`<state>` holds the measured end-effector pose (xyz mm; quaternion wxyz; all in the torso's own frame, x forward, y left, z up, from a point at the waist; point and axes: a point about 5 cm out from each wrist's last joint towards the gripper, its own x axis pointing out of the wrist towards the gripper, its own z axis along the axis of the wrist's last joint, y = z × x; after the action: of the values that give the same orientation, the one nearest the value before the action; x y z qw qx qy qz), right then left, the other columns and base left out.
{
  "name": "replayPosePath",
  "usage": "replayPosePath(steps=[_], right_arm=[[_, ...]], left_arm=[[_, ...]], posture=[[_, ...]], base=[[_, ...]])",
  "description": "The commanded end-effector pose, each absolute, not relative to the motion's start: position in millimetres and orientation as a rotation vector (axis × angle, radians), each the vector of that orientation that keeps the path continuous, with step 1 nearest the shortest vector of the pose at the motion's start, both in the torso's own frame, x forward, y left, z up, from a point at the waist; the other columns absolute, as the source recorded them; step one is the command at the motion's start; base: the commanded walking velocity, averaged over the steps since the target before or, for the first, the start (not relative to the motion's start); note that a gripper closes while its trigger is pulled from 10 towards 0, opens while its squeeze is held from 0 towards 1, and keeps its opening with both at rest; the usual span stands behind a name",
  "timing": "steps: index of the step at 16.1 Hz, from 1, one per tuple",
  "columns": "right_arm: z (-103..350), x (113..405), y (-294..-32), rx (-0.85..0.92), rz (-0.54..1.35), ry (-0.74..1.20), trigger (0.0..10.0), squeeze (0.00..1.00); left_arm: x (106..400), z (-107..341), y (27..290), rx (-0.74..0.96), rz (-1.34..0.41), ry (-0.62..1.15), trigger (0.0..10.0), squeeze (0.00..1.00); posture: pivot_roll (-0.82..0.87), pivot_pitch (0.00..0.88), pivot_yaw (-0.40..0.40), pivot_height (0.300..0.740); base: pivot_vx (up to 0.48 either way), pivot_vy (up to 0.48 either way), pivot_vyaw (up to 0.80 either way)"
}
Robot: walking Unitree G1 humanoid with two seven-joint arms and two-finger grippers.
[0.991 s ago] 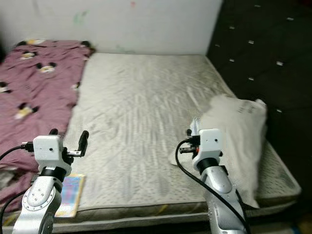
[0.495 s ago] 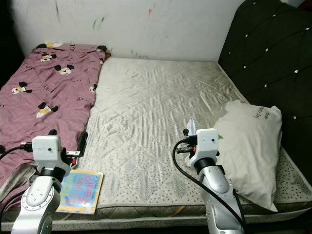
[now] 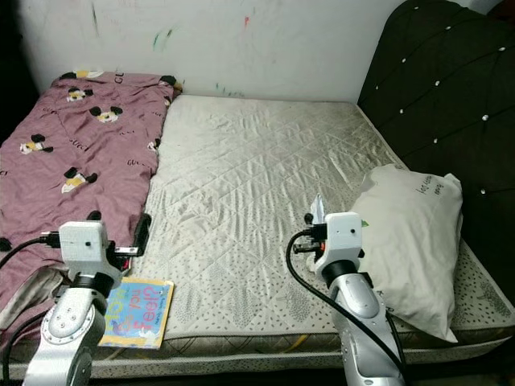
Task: Clean up the room
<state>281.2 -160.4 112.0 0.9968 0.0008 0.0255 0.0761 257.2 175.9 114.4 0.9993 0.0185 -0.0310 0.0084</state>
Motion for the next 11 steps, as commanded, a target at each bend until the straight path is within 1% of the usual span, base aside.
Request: replayPosePath(steps=[1, 11], right_arm=[[112.9, 283.0, -163.8, -0.006, 0.138, 0.045, 10.0, 0.00], [112.3, 286.1, -163.4, -0.012, 0.139, 0.046, 10.0, 0.00]], left_arm=[[258.0, 112.5, 176.4, 0.033, 0.021, -0.048, 10.0, 0.00], [262.1, 113.7, 174.5, 0.030, 0.016, -0.055, 10.0, 0.00]], posture=[[-0.04, 0.004, -0.016, 0.740], [-0.05, 0.007, -0.016, 0.740]], base=[[0.000, 0.446, 0.00], [0.000, 0.444, 0.00]])
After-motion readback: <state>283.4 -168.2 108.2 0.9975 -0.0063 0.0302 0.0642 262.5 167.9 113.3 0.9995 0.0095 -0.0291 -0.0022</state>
